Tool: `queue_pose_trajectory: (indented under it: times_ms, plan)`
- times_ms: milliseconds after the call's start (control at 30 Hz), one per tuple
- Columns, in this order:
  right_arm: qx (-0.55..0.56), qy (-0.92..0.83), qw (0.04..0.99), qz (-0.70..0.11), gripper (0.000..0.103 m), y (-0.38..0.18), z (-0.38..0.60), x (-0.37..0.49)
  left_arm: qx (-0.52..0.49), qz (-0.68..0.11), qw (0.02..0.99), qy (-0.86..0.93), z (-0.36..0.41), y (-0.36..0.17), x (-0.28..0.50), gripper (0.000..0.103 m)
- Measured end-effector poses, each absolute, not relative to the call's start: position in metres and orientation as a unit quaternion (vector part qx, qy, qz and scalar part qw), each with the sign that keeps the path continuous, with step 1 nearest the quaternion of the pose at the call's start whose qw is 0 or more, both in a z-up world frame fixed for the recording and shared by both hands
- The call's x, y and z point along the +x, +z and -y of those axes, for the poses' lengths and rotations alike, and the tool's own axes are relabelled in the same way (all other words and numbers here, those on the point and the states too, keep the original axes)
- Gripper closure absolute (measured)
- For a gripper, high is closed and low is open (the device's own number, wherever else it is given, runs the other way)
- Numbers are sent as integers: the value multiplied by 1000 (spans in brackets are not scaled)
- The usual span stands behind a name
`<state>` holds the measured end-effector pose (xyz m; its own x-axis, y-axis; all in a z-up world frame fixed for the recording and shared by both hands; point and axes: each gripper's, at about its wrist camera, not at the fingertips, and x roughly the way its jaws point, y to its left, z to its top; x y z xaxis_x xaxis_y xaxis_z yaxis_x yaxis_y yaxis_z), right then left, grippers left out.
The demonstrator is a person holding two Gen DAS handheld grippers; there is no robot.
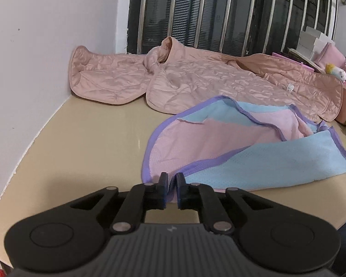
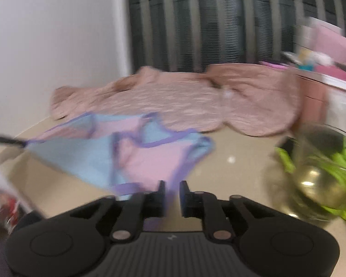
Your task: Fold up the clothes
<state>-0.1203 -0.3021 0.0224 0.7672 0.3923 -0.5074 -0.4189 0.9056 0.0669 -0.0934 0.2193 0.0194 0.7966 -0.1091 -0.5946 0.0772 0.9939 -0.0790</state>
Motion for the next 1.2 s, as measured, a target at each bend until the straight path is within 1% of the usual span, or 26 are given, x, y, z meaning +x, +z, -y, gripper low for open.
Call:
queue_pose_trajectory:
  times_ms: [33, 67, 100, 200, 233, 267, 300, 333, 467, 600, 633, 700, 733, 767, 867, 933, 1000, 1033, 1067, 1133, 1200]
  plan:
    - [-36, 235, 937, -257, 52, 21, 295, -127, -25, -315, 948, -46, -220, 19, -94, 94]
    - [-47, 249, 935, -250, 43, 20, 290, -133, -24, -315, 948, -44, -220, 18, -95, 93]
    - [-56, 257, 933, -245, 42, 17, 285, -138, -27, -316, 948, -41, -222, 17, -95, 92]
    - [-63, 249, 933, -251, 45, 7, 279, -139, -29, -315, 948, -34, -225, 16, -95, 84]
    - [-59, 243, 933, -258, 57, 5, 281, -136, -27, -314, 948, -31, -225, 17, -94, 82]
    - [-55, 239, 933, -263, 87, 4, 283, -133, -25, -314, 948, -31, -224, 17, -94, 82]
    - [-50, 237, 933, -266, 103, 4, 285, -129, -23, -315, 948, -31, -224, 17, -94, 82]
    - [-45, 235, 933, -267, 101, 6, 287, -125, -20, -315, 948, -31, -224, 17, -94, 82]
    - [-18, 189, 951, -244, 101, 18, 297, -96, -18, -318, 948, -27, -222, 17, -91, 82]
    - [-60, 118, 958, -255, 100, 14, 284, -64, -6, -318, 948, -25, -218, 17, -92, 82]
    - [-64, 98, 960, -254, 98, 12, 281, -61, -4, -317, 948, -25, -217, 16, -92, 82]
    - [-64, 77, 964, -247, 87, 11, 279, -61, -2, -317, 948, -21, -216, 16, -93, 80]
    - [-60, 73, 965, -243, 66, 13, 280, -65, -2, -316, 949, -20, -216, 17, -95, 77]
    - [-54, 73, 966, -240, 53, 15, 281, -70, -1, -314, 949, -19, -215, 18, -96, 71]
    - [-19, 107, 964, -244, 53, 23, 288, -88, -4, -303, 953, -25, -212, 24, -101, 56]
    - [8, 134, 951, -277, 53, 18, 288, -94, -6, -296, 955, -33, -210, 27, -101, 54]
    - [7, 125, 946, -300, 56, 10, 284, -95, -4, -297, 954, -40, -205, 27, -95, 53]
    - [7, 120, 944, -306, 71, 5, 283, -93, -2, -303, 952, -43, -202, 25, -90, 53]
    - [9, 110, 945, -309, 90, 2, 282, -90, 0, -309, 950, -43, -199, 22, -86, 53]
    - [7, 93, 946, -310, 93, 1, 281, -88, 12, -326, 945, -32, -192, 16, -79, 54]
    - [-6, 84, 944, -318, 93, 4, 280, -89, 20, -327, 944, -30, -187, 16, -80, 54]
